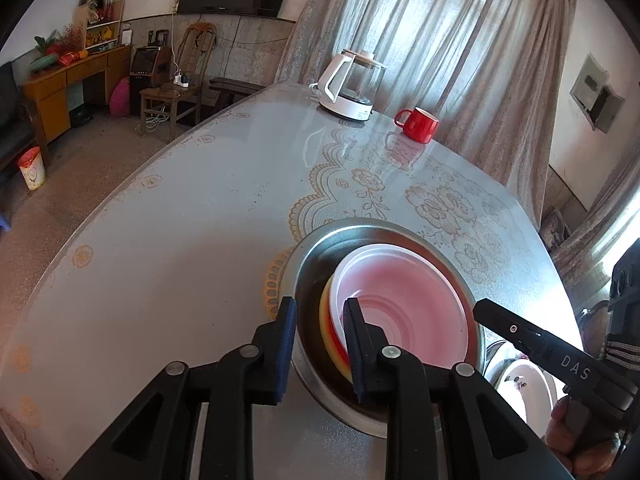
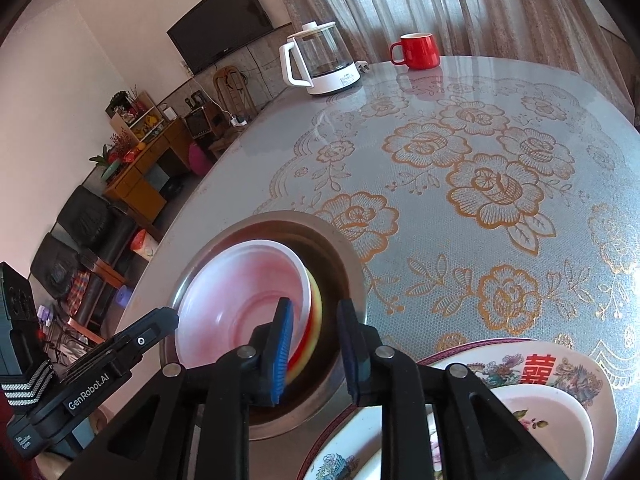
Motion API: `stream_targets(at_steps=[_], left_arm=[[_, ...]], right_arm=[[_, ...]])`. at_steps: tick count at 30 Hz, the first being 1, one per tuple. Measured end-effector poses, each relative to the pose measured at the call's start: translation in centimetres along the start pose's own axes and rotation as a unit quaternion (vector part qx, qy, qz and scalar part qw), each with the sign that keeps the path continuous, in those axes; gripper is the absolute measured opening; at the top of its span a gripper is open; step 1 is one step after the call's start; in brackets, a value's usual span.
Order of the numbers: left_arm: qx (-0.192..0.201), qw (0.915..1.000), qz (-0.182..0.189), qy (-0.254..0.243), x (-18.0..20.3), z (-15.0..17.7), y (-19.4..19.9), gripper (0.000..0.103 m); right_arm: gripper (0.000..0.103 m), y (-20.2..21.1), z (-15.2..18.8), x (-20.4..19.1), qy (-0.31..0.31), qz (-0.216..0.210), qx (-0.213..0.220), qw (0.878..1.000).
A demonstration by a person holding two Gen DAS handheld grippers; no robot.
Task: Organize plates and bowls
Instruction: 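Open both grippers and regrip the steel bowl rim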
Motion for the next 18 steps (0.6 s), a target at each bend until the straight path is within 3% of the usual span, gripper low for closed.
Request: stream_targets(at_steps=[7,9,11,15,18], left_arm=[[0.003,0.9994,0.011,0.034,-2.0,0.1,0.7,0.025],[0.020,0.9973,0.007,0.070,-3.3,-0.1,1.1,0.033],[0.037,0.9921,0.004,0.120,-5.0,-0.5,1.4,0.050],[0.063,0.9779,-0.002,0.200,-8.4,-1.6,2.2,0.051],[0.063,0.9786,-0.011,0.196,-9.6,-2.4,2.5,0.052]], right_arm=[[0.027,0.8,0.1,0.7,-0.011,0.004,0.018,1.000],[0.027,0.8,0.2,0.8,-0.011,0.007,0.019,1.000],[0.027,0.9,0.4,0.8,-0.007,0.016,0.020,1.000],[0.027,1.4,1.4,1.0,0.011,0.003,0.018,1.000],[0.027,2.3,2.1,1.7,0.017,-0.003,0.020,1.000]])
Point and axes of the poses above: each gripper's, at about its wrist camera, not at the fingertips, and y roughly against the way its jaws point, x to its right, z to its underside, the point moved 6 cm from there along -y, roughly the way its jaws point, and after that the axes turned 7 degrees about -x, right-handed, at the moved point
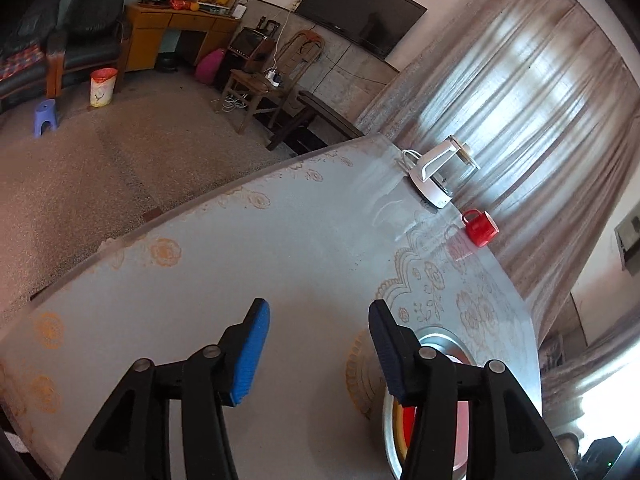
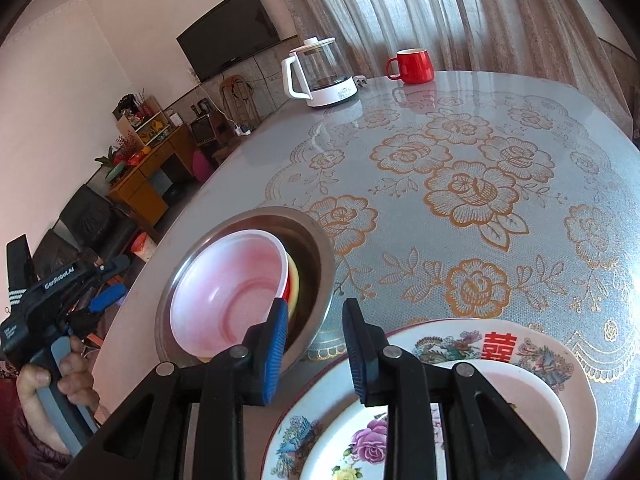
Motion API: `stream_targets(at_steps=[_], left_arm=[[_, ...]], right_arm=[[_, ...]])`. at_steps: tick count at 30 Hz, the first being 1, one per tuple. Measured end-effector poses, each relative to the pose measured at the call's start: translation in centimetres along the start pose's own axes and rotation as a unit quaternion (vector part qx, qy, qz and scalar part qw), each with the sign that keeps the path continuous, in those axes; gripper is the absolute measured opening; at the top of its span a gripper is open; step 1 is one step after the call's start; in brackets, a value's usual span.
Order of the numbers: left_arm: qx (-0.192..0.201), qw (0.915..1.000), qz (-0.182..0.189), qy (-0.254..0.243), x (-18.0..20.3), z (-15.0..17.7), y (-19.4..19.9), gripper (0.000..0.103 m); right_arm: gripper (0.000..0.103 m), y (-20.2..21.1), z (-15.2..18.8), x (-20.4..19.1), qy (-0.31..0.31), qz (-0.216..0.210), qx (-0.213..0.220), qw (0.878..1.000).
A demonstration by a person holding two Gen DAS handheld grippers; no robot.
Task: Organize plates and bowls
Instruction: 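Open both grippers and regrip the steel bowl rim, then carry the nested steel bowl with both grippers onto the plate stack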
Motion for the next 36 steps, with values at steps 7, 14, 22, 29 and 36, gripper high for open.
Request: stream_targets(at_steps=[7,14,22,29,36], left_arm=[[-0.052,0.9855,0.031,-0.158,1.6,2.5,-0.6,0.042],[-0.097,0.9722,0.094,-0.192,2.6,5.0,-1.1,0.031],[-0.101,0.9621,0.106,-0.230,4.2,5.8,-1.3,0.031],[-0.112,0.9557,0.095,-0.255,5.4,6.8,-2.5,0.024],[-0.108,0.9557,0.088,-0.259,5.8,7.1,-3.2,0.022]], right_arm=[[0.028,0.8,-0.5,3.4,-0.055,0.001,0.002,0.998],[0.022,-0.8,-1.2,1.9,-0.039,-0.006,-0.011,0.999],[0.019,-2.6,-1.1,0.8,-0.034,-0.013,-0.029,0.999],[0.018,-3.6,-1.0,0.4,-0.024,-0.006,-0.035,0.999],[0.018,-4.8,-0.9,-0.4,-0.010,0.020,-0.045,0.999]])
Point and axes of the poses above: each gripper's, at about its wrist camera, not at the fingertips, and y roughly against the way its jaws point, x to its right, z to its underside, the point moved 6 cm from there along -y, roughly the way its jaws point, and after that the axes turned 7 degrees about -x, right-handed, at the moved point
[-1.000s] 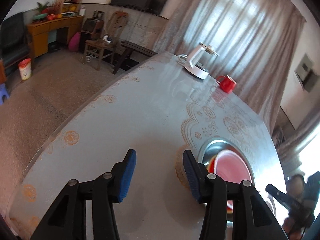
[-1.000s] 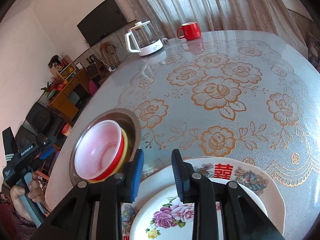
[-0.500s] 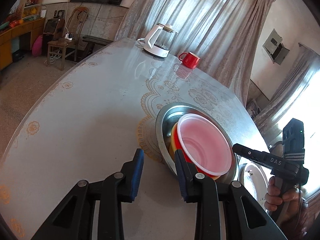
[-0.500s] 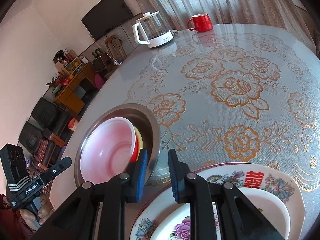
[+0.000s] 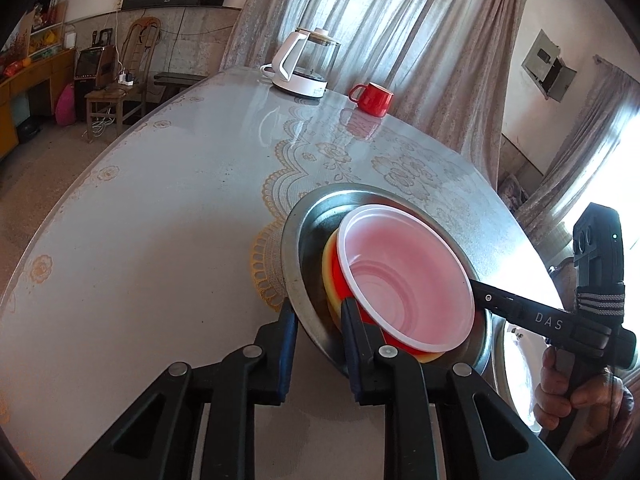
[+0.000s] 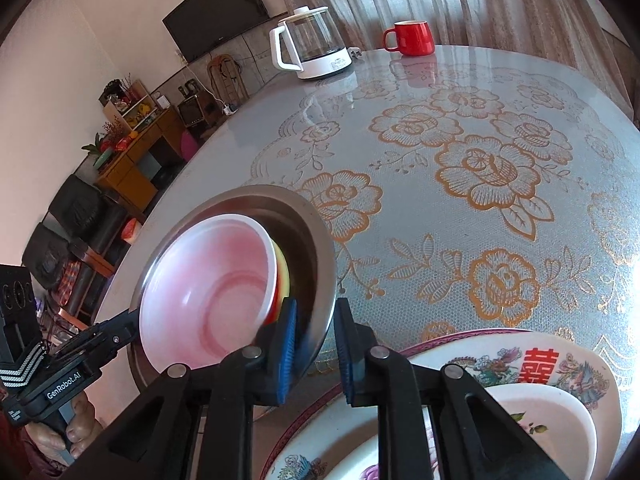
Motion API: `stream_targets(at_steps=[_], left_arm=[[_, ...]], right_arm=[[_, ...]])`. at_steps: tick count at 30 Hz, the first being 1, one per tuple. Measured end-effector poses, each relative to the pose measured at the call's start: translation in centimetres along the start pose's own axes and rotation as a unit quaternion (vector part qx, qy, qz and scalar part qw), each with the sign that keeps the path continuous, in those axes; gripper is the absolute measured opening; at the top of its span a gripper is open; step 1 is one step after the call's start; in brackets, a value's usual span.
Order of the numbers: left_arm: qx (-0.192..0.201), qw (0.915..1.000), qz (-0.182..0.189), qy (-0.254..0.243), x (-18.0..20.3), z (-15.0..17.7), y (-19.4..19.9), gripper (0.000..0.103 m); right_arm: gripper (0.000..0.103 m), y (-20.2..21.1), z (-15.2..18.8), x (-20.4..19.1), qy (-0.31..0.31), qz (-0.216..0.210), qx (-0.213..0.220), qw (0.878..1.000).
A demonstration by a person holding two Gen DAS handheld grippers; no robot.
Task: Organize plates and bowls
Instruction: 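Carry the nested steel bowl with both grippers onto the plate stack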
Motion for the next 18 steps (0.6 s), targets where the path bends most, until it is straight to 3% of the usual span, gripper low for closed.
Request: stream_targets(at_steps=[6,18], left_arm=[[0.017,0.9993,-0.027,-0.018,0.4,0.0,-0.4,0.023],[0.021,0.9996,-0.017,-0.008,0.4,0.8,0.0,0.024]], right_arm=[[0.017,-1.2,-0.1,-0.3,0.001,0.002,-0.020,1.000],[0.015,-0.7,0.2,-0.4,-0.003,-0.002,-0.021,1.000]])
Point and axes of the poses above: each gripper's, at about its wrist camera, not at the fingertips, and y roughly against the way its jaws point, x to its right, z to its underside, the point moved 6 cm from there along -y, roughly the way its jaws point, and after that the axes turned 7 degrees about -x, right-handed, at the moved point
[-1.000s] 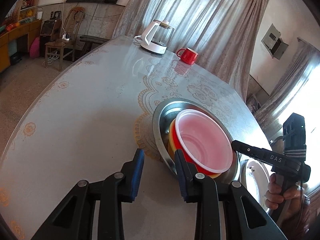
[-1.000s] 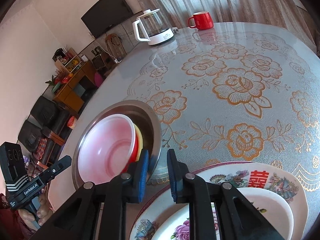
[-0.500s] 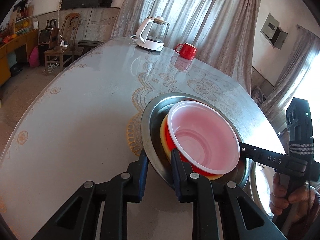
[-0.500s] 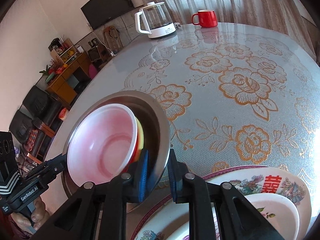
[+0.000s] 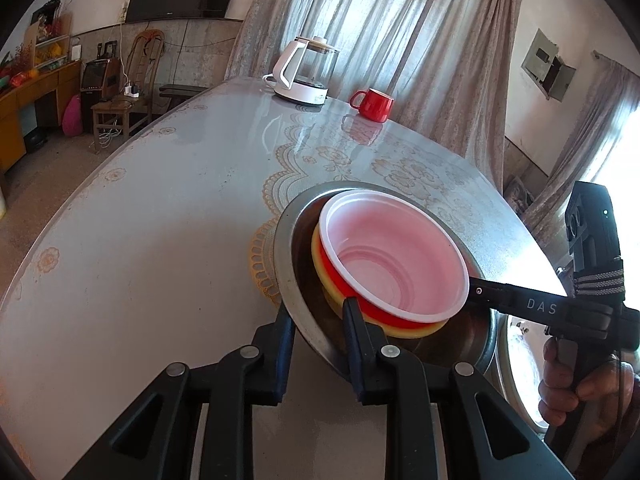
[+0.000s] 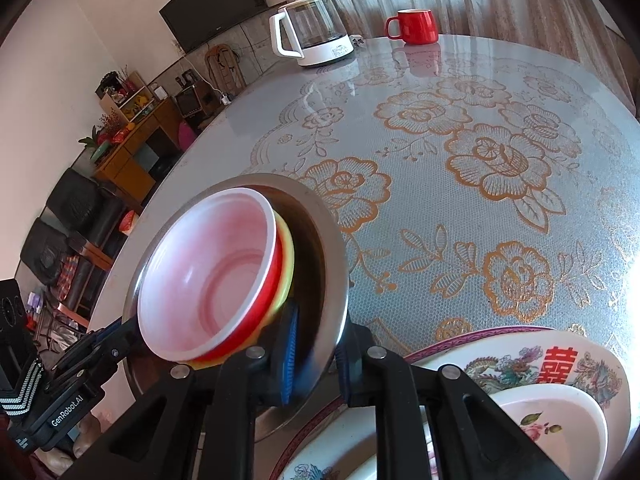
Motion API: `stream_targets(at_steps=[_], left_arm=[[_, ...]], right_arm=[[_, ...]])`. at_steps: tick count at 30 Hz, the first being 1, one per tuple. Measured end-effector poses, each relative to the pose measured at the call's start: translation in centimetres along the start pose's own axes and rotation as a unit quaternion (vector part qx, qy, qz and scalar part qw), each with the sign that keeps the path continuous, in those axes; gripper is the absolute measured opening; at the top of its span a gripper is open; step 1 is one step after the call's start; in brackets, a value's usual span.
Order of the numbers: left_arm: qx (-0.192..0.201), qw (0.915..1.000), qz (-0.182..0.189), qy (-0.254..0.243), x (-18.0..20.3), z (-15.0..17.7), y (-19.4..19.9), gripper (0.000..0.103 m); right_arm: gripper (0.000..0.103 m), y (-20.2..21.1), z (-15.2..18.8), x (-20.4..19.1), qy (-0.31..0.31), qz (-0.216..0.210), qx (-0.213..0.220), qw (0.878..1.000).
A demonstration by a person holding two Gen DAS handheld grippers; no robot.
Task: Organize plates and bowls
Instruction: 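Carry the nested steel bowl with both grippers onto the plate stack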
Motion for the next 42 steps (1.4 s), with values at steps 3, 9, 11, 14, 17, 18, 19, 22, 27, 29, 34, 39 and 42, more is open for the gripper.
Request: stream_targets(at_steps=[3,9,11,14,17,18,19,22,27,29,34,39,42], left_arm=[[0.003,1.0000,0.003,0.002,0.1,0.2,0.1,0.024],[0.008,0.9999,0.008,0.009,0.0,0.8,0.4,0.024],[0.011,0.9998,0.010,0.011,-0.2,0.8,0.6,0.024],[0.014,0.9998,0.004,0.012,0.0,0.7,0.8,0.024],[0.018,0.9998,0.003,0.010,0.2,0.6,1.0,0.024],[0.019,0.9998,0.004,0.009,0.3,0.7,1.2,0.024],[0.021,0.9997,0.005,0.009,0.4,0.7,1.3,0.024],[0.024,0.9997,0.004,0.004,0.7,0.6,1.6,0.024],[0.027,0.9996,0.006,0.003,1.1,0.6,1.8,0.024],[0.027,0.9996,0.008,0.003,1.2,0.5,1.8,0.024],[0.034,0.9994,0.008,-0.002,1.6,0.3,2.3,0.024],[0.042,0.9990,0.008,-0.010,2.2,0.2,3.0,0.024],[0.046,0.9988,0.010,-0.016,2.8,0.1,3.5,0.024]], right_arm=[[0.015,0.2,0.1,-0.1,0.003,0.002,0.002,1.000],[0.015,0.4,0.4,0.0,0.001,0.003,0.003,1.000],[0.015,0.5,0.6,-0.2,0.006,0.001,0.006,1.000],[0.015,0.5,0.9,-0.4,0.008,0.000,0.007,1.000],[0.015,0.4,0.9,-0.4,0.008,-0.001,0.007,1.000],[0.015,0.4,1.0,-0.5,0.006,-0.002,0.008,1.000],[0.015,0.4,1.0,-0.4,0.006,-0.004,0.010,1.000],[0.015,0.7,0.9,-0.2,0.002,-0.008,0.013,1.000],[0.015,1.1,1.1,0.0,-0.004,-0.009,0.017,1.000],[0.015,1.3,1.2,0.2,-0.004,-0.009,0.019,1.000],[0.015,2.0,1.3,0.4,-0.006,-0.012,0.026,1.000],[0.015,2.7,1.5,0.4,-0.010,-0.016,0.034,0.999],[0.015,3.4,1.6,0.3,-0.010,-0.017,0.040,0.999]])
Point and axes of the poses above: each gripper's, at about its wrist camera, not at the fingertips, and y roughly against the way its jaws point, x to its right, z to its underside, the point moved 6 cm from there along -y, roughly the way its jaws point, and after that the axes turned 7 degrees about -x, right-handed, at the moved point
